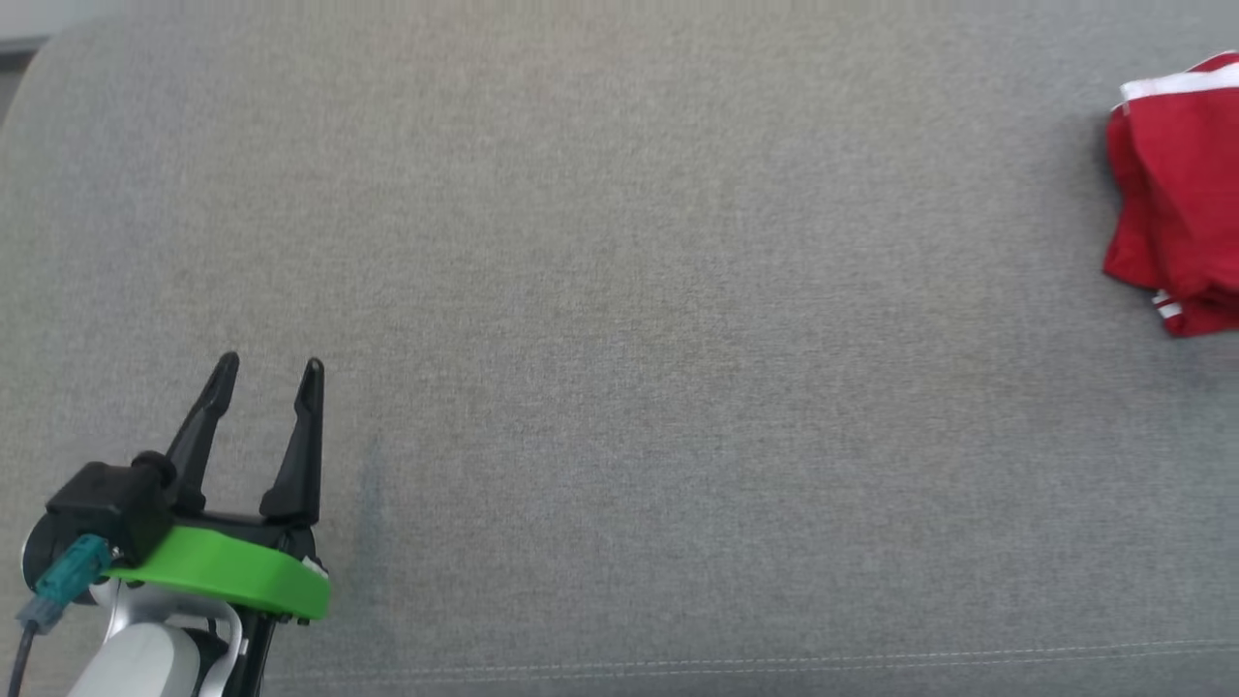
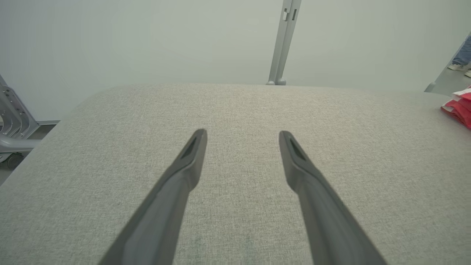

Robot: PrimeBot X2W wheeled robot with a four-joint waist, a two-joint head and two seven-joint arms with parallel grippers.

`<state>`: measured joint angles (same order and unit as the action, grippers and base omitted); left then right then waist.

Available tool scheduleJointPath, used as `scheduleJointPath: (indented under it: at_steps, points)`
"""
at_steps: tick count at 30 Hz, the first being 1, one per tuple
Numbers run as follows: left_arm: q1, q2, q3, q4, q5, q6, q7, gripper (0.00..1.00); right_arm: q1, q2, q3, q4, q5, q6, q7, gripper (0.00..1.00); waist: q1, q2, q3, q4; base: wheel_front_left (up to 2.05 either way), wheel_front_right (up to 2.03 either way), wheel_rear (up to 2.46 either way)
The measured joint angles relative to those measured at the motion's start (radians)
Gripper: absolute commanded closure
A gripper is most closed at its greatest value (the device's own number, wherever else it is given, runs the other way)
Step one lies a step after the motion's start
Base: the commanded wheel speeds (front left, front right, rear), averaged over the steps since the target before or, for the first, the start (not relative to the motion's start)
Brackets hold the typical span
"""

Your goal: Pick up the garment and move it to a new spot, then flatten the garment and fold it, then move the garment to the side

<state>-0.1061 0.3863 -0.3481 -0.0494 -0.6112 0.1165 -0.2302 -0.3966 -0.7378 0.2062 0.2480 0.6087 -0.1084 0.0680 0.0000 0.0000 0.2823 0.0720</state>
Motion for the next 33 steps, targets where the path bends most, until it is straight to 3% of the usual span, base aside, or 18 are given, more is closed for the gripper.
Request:
scheduleJointPath:
  at_steps: [10,19,30,31,33]
  points:
    - [0.091,-0.001,0.008,0.075,0.03,0.003,-0.001,0.0,0.194,0.193,0.09,-0.075,-0.082,-0.01,-0.215,0.0,0.0,0.0,-0.142,-0.053,0.0,0.0,0.0]
    - [0.184,-0.001,0.045,0.14,0.087,0.003,-0.001,0.0,0.4,0.292,0.107,-0.056,-0.129,-0.017,-0.297,0.0,0.0,0.0,-0.244,-0.07,0.0,0.0,0.0]
    - [0.228,-0.037,0.078,0.173,0.105,0.003,-0.001,0.0,0.425,0.346,0.07,-0.037,-0.251,-0.017,-0.306,0.0,0.0,0.0,-0.303,-0.058,0.0,0.0,0.0]
    - [0.228,-0.039,0.069,0.17,0.105,0.003,-0.001,1.0,0.425,0.355,0.063,-0.037,-0.253,-0.017,-0.307,1.0,0.0,0.0,-0.304,-0.053,0.0,0.0,0.0]
    - [0.231,-0.053,0.056,0.181,0.105,0.002,0.001,1.0,0.429,0.372,0.064,-0.026,-0.256,-0.016,-0.305,1.0,0.0,0.0,-0.305,-0.048,0.0,0.0,0.0]
